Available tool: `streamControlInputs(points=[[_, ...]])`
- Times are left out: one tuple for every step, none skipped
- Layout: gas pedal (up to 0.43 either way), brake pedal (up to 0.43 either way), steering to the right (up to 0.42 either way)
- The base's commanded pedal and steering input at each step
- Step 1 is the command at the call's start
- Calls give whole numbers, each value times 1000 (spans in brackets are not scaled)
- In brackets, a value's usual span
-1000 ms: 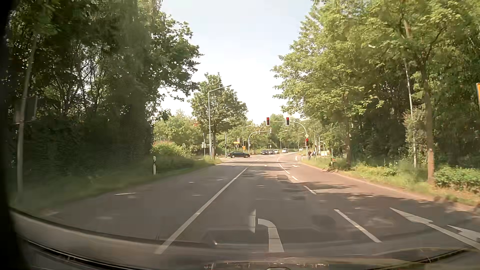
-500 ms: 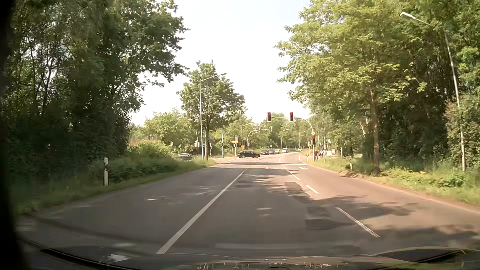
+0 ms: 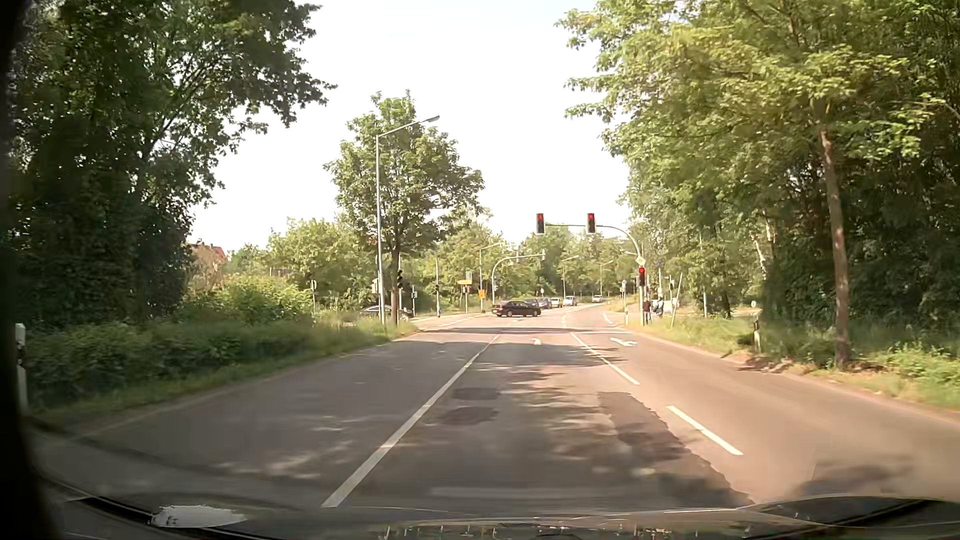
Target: Follow the waypoints while adhering to traffic rules and regulations
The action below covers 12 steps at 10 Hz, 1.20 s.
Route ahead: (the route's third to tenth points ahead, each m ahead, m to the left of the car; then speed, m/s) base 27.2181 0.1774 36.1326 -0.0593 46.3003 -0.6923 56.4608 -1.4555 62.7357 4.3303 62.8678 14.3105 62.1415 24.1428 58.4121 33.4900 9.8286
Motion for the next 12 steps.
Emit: streamControlInputs(points=[[0, 183, 7], [0, 189, 7], [0, 189, 8], [0, 189, 10], [0, 189, 11], [0, 189, 13], [0, 189, 14], [0, 183, 18], [0, 183, 19], [0, 189, 19], [0, 195, 17], [0, 207, 13]])
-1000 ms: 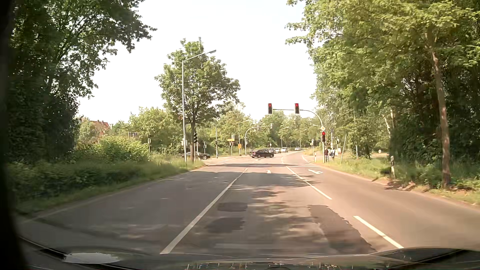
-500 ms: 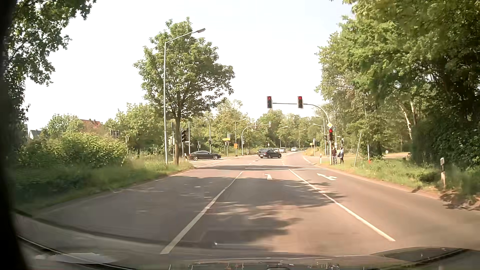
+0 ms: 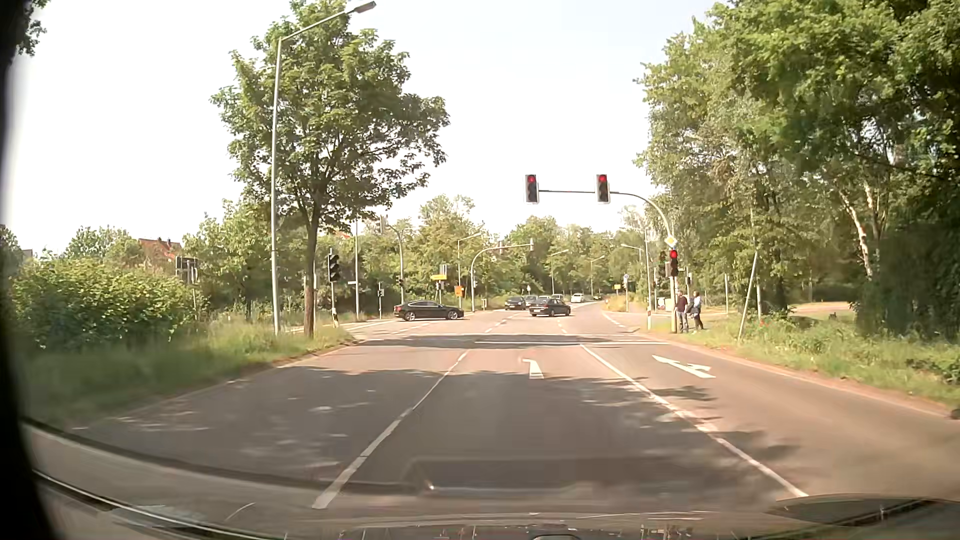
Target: Follow the waypoints while adhering to traffic rules and regulations
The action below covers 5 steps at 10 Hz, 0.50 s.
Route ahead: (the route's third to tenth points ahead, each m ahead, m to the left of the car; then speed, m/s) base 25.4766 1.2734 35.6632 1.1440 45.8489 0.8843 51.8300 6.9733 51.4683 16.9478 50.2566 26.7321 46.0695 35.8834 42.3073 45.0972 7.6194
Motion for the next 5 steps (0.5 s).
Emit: streamControlInputs(points=[[0, 220, 12], [0, 220, 12], [0, 213, 11], [0, 220, 11], [0, 220, 11]])
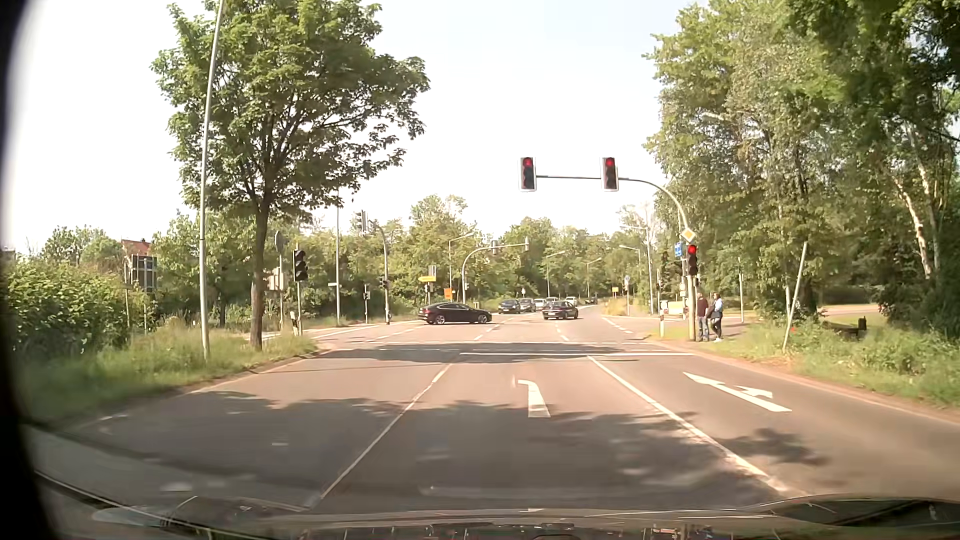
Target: Follow the waypoints while adhering to traffic rules and regulations
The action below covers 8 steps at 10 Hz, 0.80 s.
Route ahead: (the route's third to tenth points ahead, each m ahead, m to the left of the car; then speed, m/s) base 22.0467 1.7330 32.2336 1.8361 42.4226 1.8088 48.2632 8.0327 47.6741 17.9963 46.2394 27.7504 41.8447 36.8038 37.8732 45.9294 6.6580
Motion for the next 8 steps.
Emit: streamControlInputs(points=[[0, 220, 11], [0, 220, 10], [0, 226, 10], [0, 238, 10], [0, 244, 9], [0, 256, 8], [0, 250, 5], [0, 244, 2]])
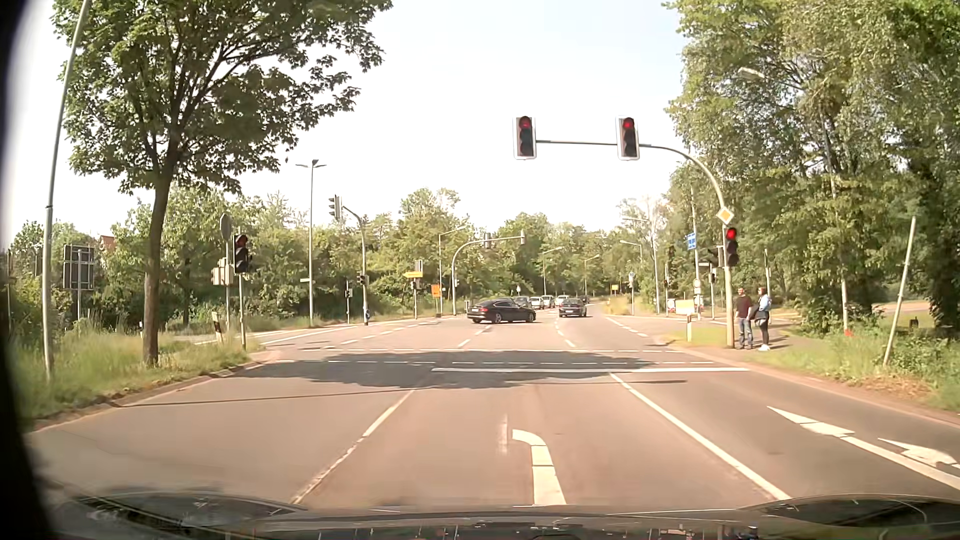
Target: Follow the waypoints while adhering to traffic rules and regulations
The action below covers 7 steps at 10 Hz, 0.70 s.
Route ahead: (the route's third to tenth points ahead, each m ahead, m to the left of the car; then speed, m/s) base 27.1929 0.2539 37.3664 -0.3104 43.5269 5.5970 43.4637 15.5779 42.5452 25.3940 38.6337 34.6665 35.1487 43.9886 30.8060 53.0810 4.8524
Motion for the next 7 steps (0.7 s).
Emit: streamControlInputs(points=[[0, 226, 2], [0, 207, 2], [0, 189, 2], [0, 189, 2], [0, 189, 2], [0, 183, 0], [0, 177, -1]])
